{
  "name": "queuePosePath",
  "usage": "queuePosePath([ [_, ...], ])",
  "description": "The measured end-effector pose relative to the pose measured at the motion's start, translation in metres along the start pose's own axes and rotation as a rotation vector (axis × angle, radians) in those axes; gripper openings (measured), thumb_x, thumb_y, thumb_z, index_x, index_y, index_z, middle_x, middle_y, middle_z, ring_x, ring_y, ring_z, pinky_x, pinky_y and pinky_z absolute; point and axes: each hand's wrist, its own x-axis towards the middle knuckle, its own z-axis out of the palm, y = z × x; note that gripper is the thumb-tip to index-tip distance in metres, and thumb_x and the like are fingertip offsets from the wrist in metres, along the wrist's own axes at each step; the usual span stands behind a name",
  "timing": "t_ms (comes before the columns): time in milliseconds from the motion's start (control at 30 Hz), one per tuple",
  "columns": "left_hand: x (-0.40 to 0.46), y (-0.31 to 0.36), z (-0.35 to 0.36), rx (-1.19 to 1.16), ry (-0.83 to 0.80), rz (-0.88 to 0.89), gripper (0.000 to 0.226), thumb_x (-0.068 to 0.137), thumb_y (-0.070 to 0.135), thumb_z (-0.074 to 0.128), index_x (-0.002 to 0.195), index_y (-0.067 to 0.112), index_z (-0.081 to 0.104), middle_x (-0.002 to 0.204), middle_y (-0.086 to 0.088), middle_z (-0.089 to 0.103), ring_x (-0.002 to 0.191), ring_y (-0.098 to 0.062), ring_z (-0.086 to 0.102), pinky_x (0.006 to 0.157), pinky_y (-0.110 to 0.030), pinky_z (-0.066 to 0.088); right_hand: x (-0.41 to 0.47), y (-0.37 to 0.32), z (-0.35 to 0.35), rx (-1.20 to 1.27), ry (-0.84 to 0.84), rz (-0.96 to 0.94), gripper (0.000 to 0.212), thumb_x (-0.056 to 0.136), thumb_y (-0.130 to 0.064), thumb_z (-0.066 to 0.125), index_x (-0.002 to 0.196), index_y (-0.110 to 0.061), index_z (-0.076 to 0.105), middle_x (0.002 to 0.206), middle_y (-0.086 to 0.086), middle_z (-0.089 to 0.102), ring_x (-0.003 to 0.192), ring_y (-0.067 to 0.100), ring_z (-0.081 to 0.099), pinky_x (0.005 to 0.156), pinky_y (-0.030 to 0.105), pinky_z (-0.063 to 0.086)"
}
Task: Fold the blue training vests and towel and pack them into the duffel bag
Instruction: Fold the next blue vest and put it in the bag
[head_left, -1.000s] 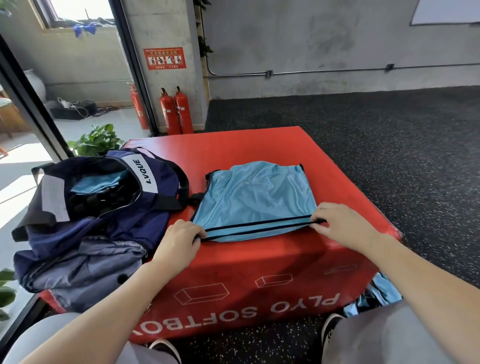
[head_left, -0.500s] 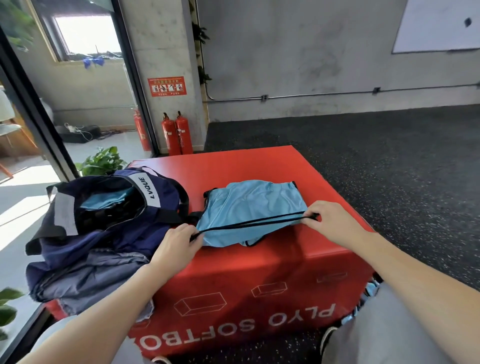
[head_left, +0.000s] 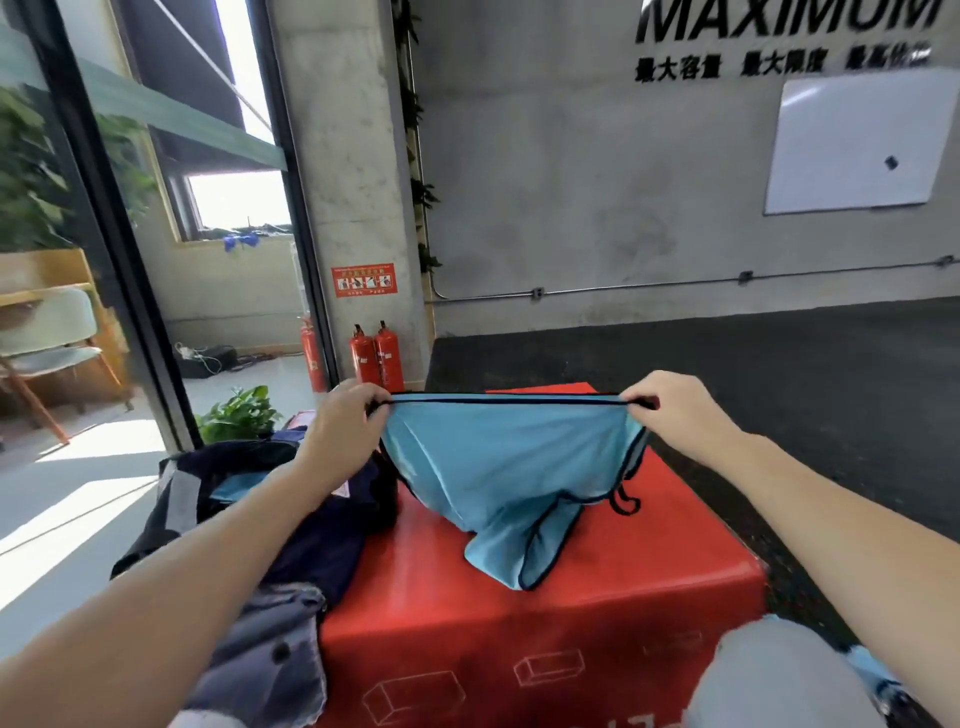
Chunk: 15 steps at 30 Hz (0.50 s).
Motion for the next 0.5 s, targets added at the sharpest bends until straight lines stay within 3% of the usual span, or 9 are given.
queuePosePath([
  [133, 0.055, 0.043, -0.058, 0.018, 0.097, 0.037, 0.016, 0.093, 0.006, 0.062, 0.104, 0.007, 0.074, 0.103, -0.009, 0.069, 0.096, -0.024, 0.060, 0.088, -0.031, 0.042, 0.036, -0.031, -0.065, -0.056, 0.130, -0.096, 0.021, 0.096, -0.014, 0.065, 0.114, -0.010, 0.075, 0.106, 0.009, 0.070, 0.101, 0.026, 0.064, 0.085, 0.028, 0.040],
  [233, 0.091, 0.071, -0.103, 0.009, 0.138, 0.070, 0.019, 0.095, 0.007, 0.059, 0.108, 0.005, 0.073, 0.104, -0.012, 0.071, 0.099, -0.028, 0.062, 0.091, -0.034, 0.046, 0.055, -0.055, -0.112, 0.029, 0.235, -0.060, 0.022, 0.098, -0.020, 0.064, 0.115, -0.011, 0.075, 0.110, 0.004, 0.071, 0.101, 0.019, 0.063, 0.086, 0.026, 0.040],
  [333, 0.118, 0.093, -0.140, 0.077, 0.145, 0.085, 0.021, 0.098, 0.009, 0.056, 0.110, 0.007, 0.073, 0.109, -0.009, 0.071, 0.094, -0.019, 0.056, 0.085, -0.025, 0.037, 0.066, -0.074, -0.148, 0.163, 0.303, -0.032, 0.019, 0.096, -0.023, 0.068, 0.110, -0.015, 0.077, 0.100, -0.006, 0.073, 0.089, 0.005, 0.064, 0.082, 0.021, 0.045],
  [500, 0.136, 0.121, -0.191, 0.109, 0.098, 0.110, 0.022, 0.099, 0.014, 0.055, 0.110, 0.012, 0.074, 0.097, 0.000, 0.065, 0.092, -0.018, 0.054, 0.082, -0.025, 0.037, 0.076, -0.096, -0.197, 0.371, 0.328, 0.040, 0.017, 0.092, -0.025, 0.073, 0.108, -0.021, 0.077, 0.095, -0.012, 0.071, 0.090, -0.001, 0.062, 0.091, 0.029, 0.049],
])
